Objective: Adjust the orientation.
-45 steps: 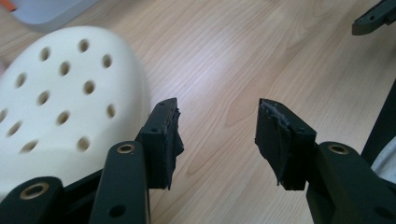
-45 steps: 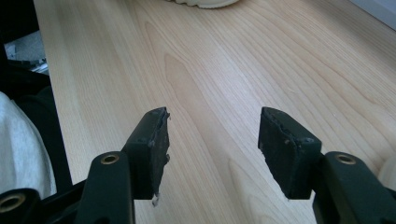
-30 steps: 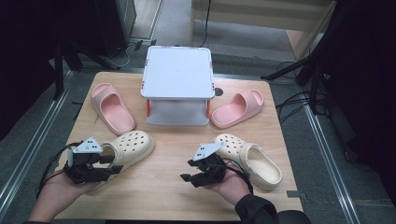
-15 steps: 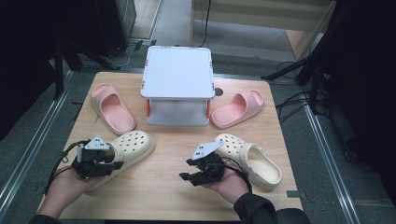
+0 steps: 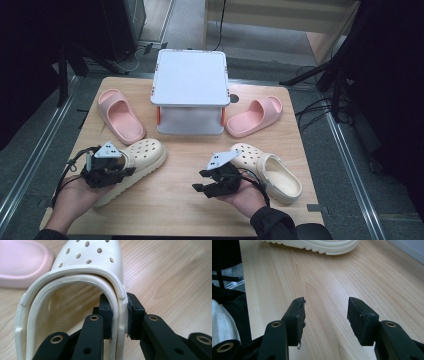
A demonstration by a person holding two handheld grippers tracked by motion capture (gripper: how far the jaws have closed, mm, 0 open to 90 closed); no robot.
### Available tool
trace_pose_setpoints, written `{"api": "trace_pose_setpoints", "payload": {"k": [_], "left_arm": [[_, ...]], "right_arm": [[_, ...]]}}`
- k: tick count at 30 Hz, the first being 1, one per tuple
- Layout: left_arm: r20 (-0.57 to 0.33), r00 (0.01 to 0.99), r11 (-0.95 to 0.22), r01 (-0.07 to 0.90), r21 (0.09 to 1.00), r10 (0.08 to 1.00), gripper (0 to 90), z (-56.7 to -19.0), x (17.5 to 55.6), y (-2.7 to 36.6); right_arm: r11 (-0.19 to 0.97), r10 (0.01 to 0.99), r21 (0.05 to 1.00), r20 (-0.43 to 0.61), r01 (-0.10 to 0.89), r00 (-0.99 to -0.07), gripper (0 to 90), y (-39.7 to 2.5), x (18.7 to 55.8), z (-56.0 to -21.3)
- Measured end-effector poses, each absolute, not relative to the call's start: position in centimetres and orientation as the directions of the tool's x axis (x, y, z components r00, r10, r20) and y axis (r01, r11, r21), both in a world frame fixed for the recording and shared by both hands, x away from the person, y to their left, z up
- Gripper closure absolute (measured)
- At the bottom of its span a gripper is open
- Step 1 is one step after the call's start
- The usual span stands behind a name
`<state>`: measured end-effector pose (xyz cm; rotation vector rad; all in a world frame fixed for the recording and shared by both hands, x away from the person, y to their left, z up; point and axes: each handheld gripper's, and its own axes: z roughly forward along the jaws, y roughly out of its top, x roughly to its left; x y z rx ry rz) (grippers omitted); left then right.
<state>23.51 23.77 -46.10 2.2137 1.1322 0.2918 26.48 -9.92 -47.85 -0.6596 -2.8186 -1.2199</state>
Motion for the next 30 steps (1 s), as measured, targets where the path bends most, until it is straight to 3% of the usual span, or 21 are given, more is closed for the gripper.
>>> {"api": "trace_pose_setpoints", "payload": {"k": [7, 15, 28, 30], "left_arm": [[-0.12, 0.647, -0.427, 0.619, 0.66, 0.753, 77.2, -45.1, 24.0, 20.3], [-0.11, 0.68, -0.478, 0.611, 0.631, 0.724, 77.0, -45.9, 25.4, 16.3], [-0.138, 0.726, -0.532, 0.606, 0.591, 0.674, 75.8, -47.4, 25.6, 14.9], [-0.148, 0.732, -0.532, 0.604, 0.593, 0.665, 71.6, -47.4, 25.6, 15.0]], "right_arm": [[0.588, 0.396, 0.711, 0.164, 0.386, -0.904, 49.5, -10.5, 26.6, -47.6], [0.554, 0.433, 0.728, 0.164, 0.405, -0.887, 51.4, -11.1, 26.7, -47.6], [0.522, 0.466, 0.739, 0.17, 0.425, -0.868, 62.8, -11.1, 27.2, -48.1], [0.522, 0.467, 0.738, 0.172, 0.428, -0.867, 65.2, -10.8, 27.2, -48.2]]}}
